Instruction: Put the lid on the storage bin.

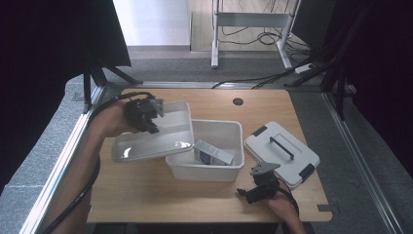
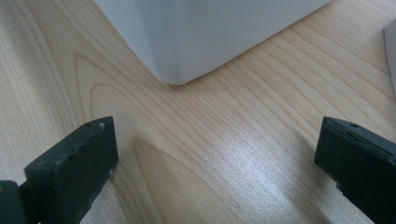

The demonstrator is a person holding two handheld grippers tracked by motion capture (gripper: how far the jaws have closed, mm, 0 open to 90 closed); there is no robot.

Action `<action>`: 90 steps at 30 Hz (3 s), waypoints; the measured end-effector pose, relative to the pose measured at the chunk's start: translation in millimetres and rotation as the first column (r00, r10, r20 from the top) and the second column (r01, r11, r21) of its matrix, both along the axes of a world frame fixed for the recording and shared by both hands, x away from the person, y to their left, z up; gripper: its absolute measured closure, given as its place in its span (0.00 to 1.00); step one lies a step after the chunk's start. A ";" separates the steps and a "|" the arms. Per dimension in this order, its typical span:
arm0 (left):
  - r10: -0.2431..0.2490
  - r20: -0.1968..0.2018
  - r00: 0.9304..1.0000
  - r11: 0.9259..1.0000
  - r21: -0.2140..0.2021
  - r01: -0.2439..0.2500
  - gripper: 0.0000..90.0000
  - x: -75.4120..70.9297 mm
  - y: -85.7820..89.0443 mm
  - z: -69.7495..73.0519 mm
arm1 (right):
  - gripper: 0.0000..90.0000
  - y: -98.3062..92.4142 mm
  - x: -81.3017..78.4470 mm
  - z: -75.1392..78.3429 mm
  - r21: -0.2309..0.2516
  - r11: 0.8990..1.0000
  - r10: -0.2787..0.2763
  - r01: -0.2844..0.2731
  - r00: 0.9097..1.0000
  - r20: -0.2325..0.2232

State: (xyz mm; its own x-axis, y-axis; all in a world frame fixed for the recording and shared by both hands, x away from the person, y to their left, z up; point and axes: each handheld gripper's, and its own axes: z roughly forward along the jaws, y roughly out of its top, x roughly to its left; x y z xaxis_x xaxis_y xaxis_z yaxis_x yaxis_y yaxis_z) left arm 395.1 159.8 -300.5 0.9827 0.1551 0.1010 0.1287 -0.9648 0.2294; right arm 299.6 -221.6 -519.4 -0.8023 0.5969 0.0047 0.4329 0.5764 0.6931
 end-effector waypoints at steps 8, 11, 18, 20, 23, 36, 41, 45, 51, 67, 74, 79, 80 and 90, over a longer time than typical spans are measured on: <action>-0.106 0.007 0.994 0.994 0.004 0.106 0.99 6.9 -64.6 -6.6 | 0.00 0.0 0.0 0.0 0.000 1.000 -0.001 0.001 1.000 -0.001; -0.146 0.021 0.989 0.989 0.014 0.146 0.99 8.4 -90.3 -13.9 | 0.00 0.0 0.0 -0.1 0.001 1.000 0.001 -0.001 1.000 0.001; -0.188 0.018 0.982 0.982 0.037 0.187 0.99 11.7 -130.3 -32.7 | 0.00 0.0 0.0 0.1 0.000 1.000 0.000 0.000 1.000 0.001; -0.198 0.016 0.980 0.980 0.040 0.197 0.99 12.0 -137.4 -38.3 | 0.00 0.0 -0.1 0.1 0.001 1.000 0.000 0.000 1.000 0.000; -0.196 0.016 0.980 0.979 0.049 0.195 0.99 12.7 -144.4 -46.0 | 0.00 -0.1 0.0 0.0 -0.001 1.000 0.001 -0.001 1.000 0.001; -0.158 -0.034 0.987 0.987 0.000 0.158 0.98 18.5 -140.3 -62.2 | 0.00 -0.1 -0.1 0.2 0.002 1.000 -0.001 0.001 1.000 -0.002; -0.128 -0.010 0.992 0.990 -0.060 0.127 0.85 14.2 -134.8 -54.6 | 0.01 -0.7 -0.1 0.5 0.005 1.000 0.003 -0.003 1.000 0.000; -0.085 0.035 0.996 0.989 -0.120 0.088 0.67 10.2 -120.1 -45.7 | 0.08 -4.9 0.3 3.8 0.021 1.000 0.010 -0.009 1.000 -0.016; 0.025 0.073 0.997 0.971 -0.240 -0.006 0.43 0.8 -91.2 -39.1 | 0.15 -11.1 2.1 20.5 0.065 0.998 0.020 -0.019 1.000 -0.012; 0.339 0.070 0.938 0.816 -0.519 -0.256 0.05 -35.7 6.2 -46.0 | 0.15 -33.2 34.3 77.8 0.007 1.000 -0.005 0.005 1.000 0.012; 0.453 0.037 0.891 0.742 -0.569 -0.354 0.00 -60.5 53.1 -75.5 | 0.19 -47.2 61.5 95.6 -0.029 0.996 -0.078 0.080 0.996 0.044; 0.519 0.013 0.854 0.691 -0.594 -0.411 0.00 -79.7 76.1 -110.9 | 0.28 -63.4 81.6 100.9 -0.051 0.986 -0.155 0.158 0.986 0.064; 0.530 0.008 0.848 0.685 -0.593 -0.423 0.00 -83.2 78.8 -118.9 | 0.29 -66.1 85.3 99.9 -0.059 0.984 -0.167 0.171 0.984 0.062; 0.565 -0.044 0.824 0.681 -0.539 -0.496 0.00 -105.3 82.0 -190.2 | 0.56 -82.5 114.4 82.7 -0.240 0.945 -0.243 0.222 0.968 -0.062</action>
State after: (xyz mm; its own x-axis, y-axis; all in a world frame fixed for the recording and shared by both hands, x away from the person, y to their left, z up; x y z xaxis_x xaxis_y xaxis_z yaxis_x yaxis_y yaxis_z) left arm 289.7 241.9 -490.8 0.7052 0.7078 -0.0422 0.5215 -0.4773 0.7073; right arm 414.0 -304.1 -436.7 -0.6435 0.7603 -0.0887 0.6282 0.5907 0.5064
